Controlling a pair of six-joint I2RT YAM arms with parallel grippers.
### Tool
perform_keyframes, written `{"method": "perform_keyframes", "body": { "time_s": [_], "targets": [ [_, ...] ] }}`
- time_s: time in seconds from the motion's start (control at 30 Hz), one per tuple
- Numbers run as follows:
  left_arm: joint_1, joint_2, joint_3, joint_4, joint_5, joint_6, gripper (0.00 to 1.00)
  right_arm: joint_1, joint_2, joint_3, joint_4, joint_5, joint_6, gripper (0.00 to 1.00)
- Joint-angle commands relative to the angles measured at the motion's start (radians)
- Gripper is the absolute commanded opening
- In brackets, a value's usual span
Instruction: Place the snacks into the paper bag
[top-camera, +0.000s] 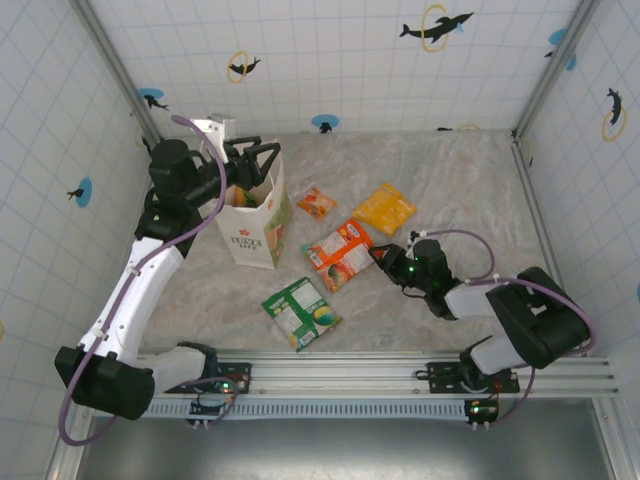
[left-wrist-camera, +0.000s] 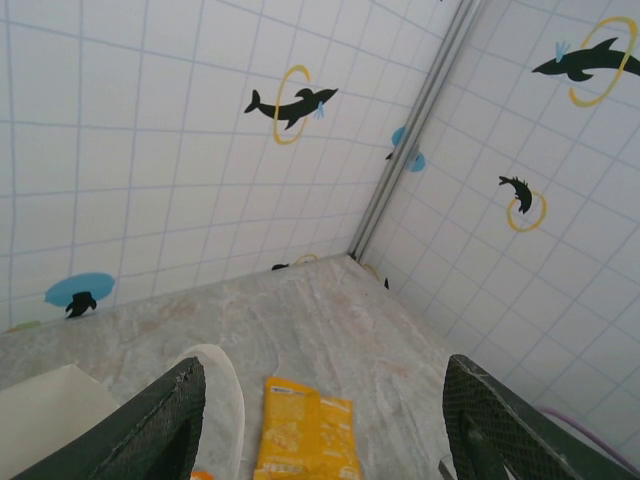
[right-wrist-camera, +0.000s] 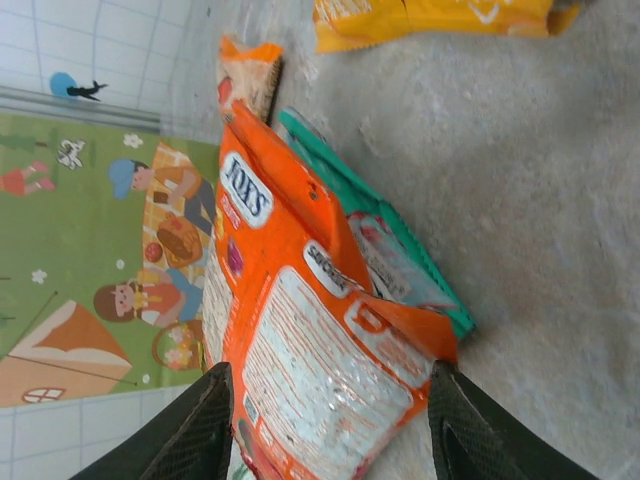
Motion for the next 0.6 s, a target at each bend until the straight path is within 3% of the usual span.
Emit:
{"method": "perform_keyframes", "body": {
  "time_s": [0.0, 0.57],
  "targets": [
    [0.001, 0.004, -0.011, 0.031, 0.007, -0.001, 0.64, -0.017, 0.035, 0.0, 0.114, 0.003, 0.005, 0.53],
    [0.001, 0.017, -0.008, 0.028, 0.001, 0.007, 0.64, -0.029, 0.157, 0.027, 0.168, 0.003, -0.023, 0.6]
  ]
}}
